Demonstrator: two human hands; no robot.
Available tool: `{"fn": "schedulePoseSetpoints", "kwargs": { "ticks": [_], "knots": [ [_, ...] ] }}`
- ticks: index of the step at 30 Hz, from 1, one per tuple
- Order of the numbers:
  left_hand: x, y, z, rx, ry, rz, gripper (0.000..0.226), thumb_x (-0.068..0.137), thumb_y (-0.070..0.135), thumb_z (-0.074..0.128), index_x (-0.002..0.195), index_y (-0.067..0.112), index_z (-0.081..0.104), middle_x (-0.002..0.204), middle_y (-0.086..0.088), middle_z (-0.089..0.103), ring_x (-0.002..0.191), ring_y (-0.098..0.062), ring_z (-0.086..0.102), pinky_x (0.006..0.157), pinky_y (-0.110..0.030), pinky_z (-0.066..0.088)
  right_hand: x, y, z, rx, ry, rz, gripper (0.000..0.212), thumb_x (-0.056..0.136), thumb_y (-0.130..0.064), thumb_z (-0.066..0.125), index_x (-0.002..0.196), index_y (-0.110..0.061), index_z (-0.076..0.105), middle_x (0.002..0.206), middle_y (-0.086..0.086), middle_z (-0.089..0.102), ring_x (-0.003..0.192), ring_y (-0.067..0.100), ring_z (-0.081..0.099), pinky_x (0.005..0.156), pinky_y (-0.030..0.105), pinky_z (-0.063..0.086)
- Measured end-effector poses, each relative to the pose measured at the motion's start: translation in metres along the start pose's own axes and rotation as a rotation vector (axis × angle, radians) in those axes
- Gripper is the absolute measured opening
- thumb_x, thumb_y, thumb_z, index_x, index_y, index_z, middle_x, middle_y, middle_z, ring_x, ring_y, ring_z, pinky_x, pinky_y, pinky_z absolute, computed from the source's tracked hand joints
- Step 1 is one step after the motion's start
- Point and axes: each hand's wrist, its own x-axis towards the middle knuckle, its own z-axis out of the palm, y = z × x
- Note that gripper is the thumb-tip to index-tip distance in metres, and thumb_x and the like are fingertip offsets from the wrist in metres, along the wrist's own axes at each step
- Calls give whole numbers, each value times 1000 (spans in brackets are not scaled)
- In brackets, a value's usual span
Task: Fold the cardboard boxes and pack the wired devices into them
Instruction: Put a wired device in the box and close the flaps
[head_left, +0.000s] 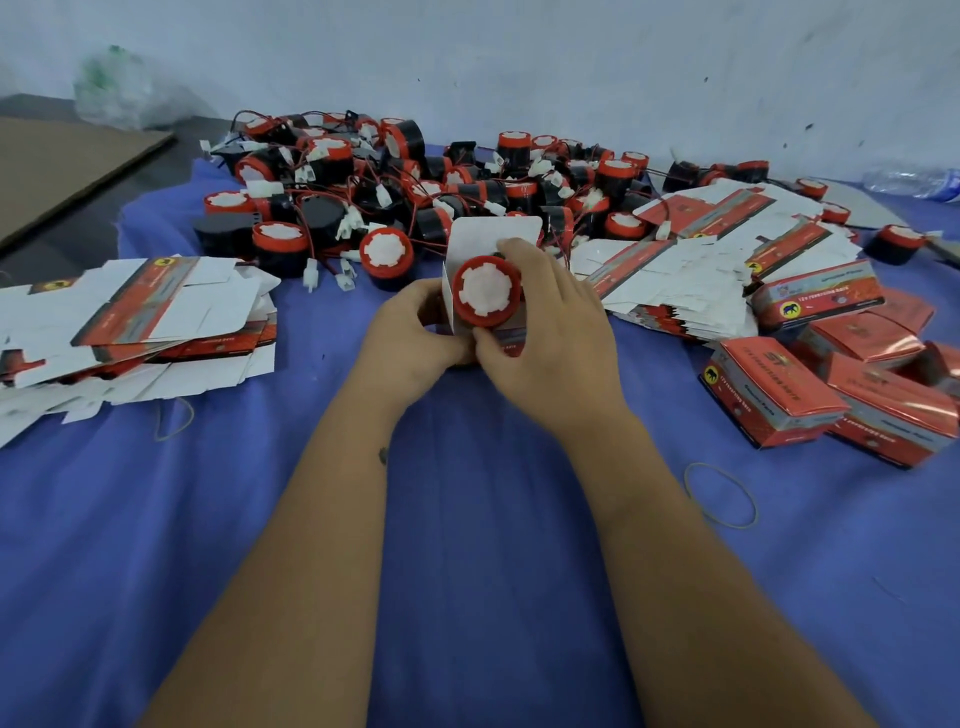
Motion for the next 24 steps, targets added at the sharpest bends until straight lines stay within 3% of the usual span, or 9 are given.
{"fn": "schedulePoseSetpoints", "kwargs": {
  "ticks": [5, 8, 10, 16, 20, 24],
  "knots": [
    [0, -1, 0, -32, -9, -11, 49, 81, -3, 71, 116, 27, 57, 105, 18, 65, 81, 19, 61, 65, -6, 49, -1, 2, 2, -34, 43, 28, 42, 78, -31, 76, 110, -9, 59, 107, 3, 64, 90, 24, 58, 84, 32, 41],
    [0, -1, 0, -28, -9, -11, 48, 81, 0, 73, 117, 28, 56, 104, 20, 64, 85, 13, 62, 67, -7, 51, -1, -1, 4, -102, 103, 30, 39, 78, -36, 78, 97, -8, 61, 94, 4, 67, 83, 25, 58, 79, 33, 40],
    [-1, 0, 0, -21, -11, -7, 48, 81, 1, 74, 117, 28, 56, 104, 19, 64, 88, 8, 61, 68, -7, 51, 0, -1, 5, -170, 97, 33, 41, 80, -44, 75, 93, -8, 61, 90, 5, 67, 82, 26, 59, 80, 34, 38],
    [-2, 1, -2, -33, -15, -3, 45, 81, 4, 76, 111, 31, 56, 104, 18, 64, 84, 15, 62, 66, -5, 48, 6, 4, 9, -327, -46, 134, 51, 91, -64, 48, 93, -15, 60, 91, 2, 69, 96, 25, 54, 91, 34, 28],
    [-2, 2, 0, -4, -16, -13, 45, 82, 7, 75, 116, 30, 55, 106, 19, 63, 94, 6, 59, 71, -5, 48, 6, 0, 11, -339, -35, 136, 45, 92, -58, 52, 93, -14, 65, 93, 3, 69, 99, 27, 53, 90, 37, 30],
    [-2, 2, 2, -20, -40, -19, 45, 84, 5, 73, 116, 33, 57, 105, 19, 65, 92, 4, 62, 71, -9, 52, 2, 0, 10, -213, 33, 49, 23, 89, -34, 65, 91, -12, 74, 92, 4, 65, 95, 28, 55, 85, 39, 37]
  ]
}}
